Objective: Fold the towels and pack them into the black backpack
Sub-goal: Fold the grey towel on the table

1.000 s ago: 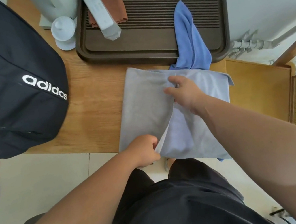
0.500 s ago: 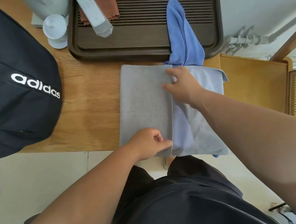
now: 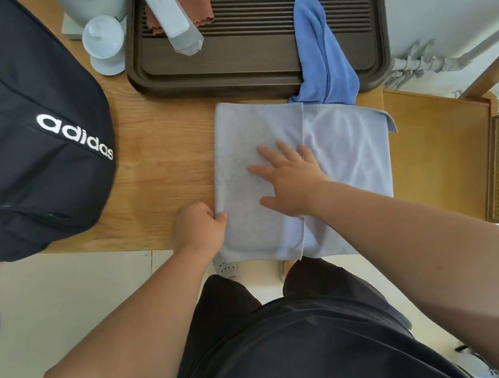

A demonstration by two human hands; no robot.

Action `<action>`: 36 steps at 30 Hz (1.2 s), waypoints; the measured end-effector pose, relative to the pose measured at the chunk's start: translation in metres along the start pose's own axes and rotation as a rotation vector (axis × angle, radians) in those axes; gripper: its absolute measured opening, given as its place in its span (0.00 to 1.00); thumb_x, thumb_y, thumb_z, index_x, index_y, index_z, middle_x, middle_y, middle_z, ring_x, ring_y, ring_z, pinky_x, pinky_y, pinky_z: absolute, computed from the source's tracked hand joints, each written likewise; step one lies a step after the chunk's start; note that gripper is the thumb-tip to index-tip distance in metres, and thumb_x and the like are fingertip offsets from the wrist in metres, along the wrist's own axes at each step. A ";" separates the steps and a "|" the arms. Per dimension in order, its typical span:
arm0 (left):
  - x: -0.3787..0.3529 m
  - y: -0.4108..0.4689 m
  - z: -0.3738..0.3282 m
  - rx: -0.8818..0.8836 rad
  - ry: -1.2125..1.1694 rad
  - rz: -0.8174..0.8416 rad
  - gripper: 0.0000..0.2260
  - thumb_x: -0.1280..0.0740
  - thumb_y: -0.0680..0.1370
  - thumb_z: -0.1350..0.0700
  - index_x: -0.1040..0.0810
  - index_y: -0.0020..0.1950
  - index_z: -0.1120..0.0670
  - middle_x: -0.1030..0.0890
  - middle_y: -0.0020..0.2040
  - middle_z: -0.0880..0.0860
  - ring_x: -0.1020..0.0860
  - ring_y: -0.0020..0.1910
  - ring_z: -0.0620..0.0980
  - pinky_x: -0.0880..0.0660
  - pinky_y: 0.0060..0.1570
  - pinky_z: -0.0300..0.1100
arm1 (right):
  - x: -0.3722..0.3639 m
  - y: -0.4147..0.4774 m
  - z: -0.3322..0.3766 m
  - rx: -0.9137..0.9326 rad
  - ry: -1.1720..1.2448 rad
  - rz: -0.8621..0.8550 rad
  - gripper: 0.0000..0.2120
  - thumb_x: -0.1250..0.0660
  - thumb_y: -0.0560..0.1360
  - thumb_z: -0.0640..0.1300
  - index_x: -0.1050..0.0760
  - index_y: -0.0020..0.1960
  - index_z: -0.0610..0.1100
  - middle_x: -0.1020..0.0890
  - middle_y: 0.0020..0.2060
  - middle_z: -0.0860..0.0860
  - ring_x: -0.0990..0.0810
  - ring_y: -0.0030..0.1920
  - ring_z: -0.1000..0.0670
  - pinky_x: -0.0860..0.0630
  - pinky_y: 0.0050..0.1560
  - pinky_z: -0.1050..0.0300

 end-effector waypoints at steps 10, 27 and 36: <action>0.036 0.010 0.040 0.021 -0.219 0.001 0.10 0.36 0.78 0.56 0.33 0.38 0.54 0.30 0.34 0.52 0.34 0.31 0.50 0.38 0.30 0.42 | 0.005 0.031 0.052 0.052 0.005 0.109 0.37 0.41 0.80 0.64 0.59 0.81 0.62 0.64 0.80 0.56 0.65 0.80 0.43 0.58 0.78 0.34; 0.064 0.014 0.060 -0.287 0.116 -0.148 0.16 0.29 0.75 0.49 0.28 0.58 0.52 0.26 0.55 0.53 0.25 0.51 0.57 0.26 0.46 0.49 | 0.015 0.013 0.061 -0.084 0.215 -0.291 0.28 0.39 0.79 0.62 0.36 0.76 0.56 0.43 0.80 0.49 0.46 0.79 0.43 0.46 0.76 0.42; 0.008 -0.001 -0.015 -0.603 0.544 0.194 0.50 0.34 0.72 0.30 0.60 0.82 0.46 0.65 0.82 0.50 0.63 0.81 0.57 0.58 0.77 0.63 | -0.031 -0.039 -0.025 -0.303 0.195 -0.028 0.55 0.37 0.64 0.80 0.64 0.79 0.64 0.67 0.80 0.52 0.65 0.80 0.43 0.59 0.77 0.32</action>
Point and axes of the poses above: each hand's wrist, its own y-axis towards the middle knuckle, its own x-axis out of the back of the hand, z = x × y, the point moved 4 cm from there along y, towards the middle knuckle
